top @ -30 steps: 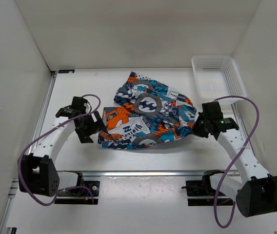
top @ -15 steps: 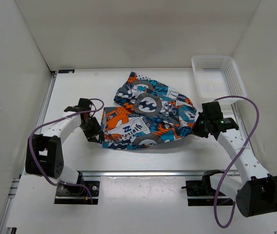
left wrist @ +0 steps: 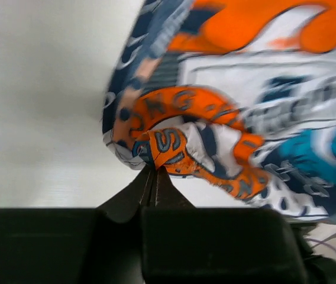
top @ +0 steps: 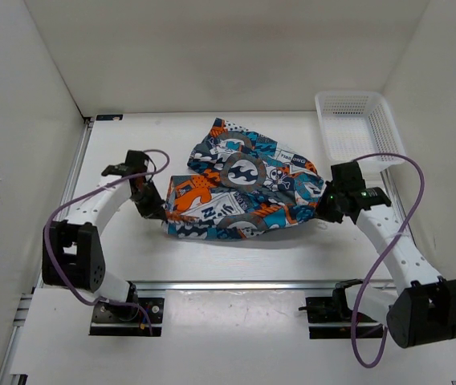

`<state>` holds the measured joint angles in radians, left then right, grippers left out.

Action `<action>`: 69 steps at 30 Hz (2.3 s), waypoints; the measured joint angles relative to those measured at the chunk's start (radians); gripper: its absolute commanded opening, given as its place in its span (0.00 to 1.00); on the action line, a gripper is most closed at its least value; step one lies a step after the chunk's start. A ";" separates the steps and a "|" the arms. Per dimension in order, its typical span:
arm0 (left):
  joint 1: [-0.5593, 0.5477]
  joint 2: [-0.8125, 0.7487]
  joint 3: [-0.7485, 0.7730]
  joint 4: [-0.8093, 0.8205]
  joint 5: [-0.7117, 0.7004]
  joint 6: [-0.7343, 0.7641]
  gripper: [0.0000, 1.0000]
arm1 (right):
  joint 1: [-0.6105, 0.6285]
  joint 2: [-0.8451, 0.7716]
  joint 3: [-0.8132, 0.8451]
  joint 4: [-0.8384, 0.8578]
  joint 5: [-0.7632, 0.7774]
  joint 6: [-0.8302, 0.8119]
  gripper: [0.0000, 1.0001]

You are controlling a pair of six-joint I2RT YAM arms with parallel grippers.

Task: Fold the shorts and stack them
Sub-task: Fold the shorts

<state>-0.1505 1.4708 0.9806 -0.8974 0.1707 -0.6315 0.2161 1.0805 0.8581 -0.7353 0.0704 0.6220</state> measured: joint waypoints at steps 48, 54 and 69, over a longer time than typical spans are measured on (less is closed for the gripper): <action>-0.062 -0.296 -0.175 -0.058 0.058 -0.058 0.75 | -0.042 -0.111 -0.134 -0.079 -0.040 0.007 0.17; -0.127 -0.198 -0.229 -0.026 0.072 -0.108 0.70 | -0.044 -0.080 -0.188 -0.054 -0.115 0.042 0.05; -0.127 -0.039 -0.070 0.026 0.001 -0.090 0.76 | -0.039 0.428 -0.081 0.214 -0.161 0.052 0.01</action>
<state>-0.2771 1.4319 0.9104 -0.8711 0.1719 -0.7212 0.1768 1.5089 0.7773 -0.5209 -0.0902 0.6739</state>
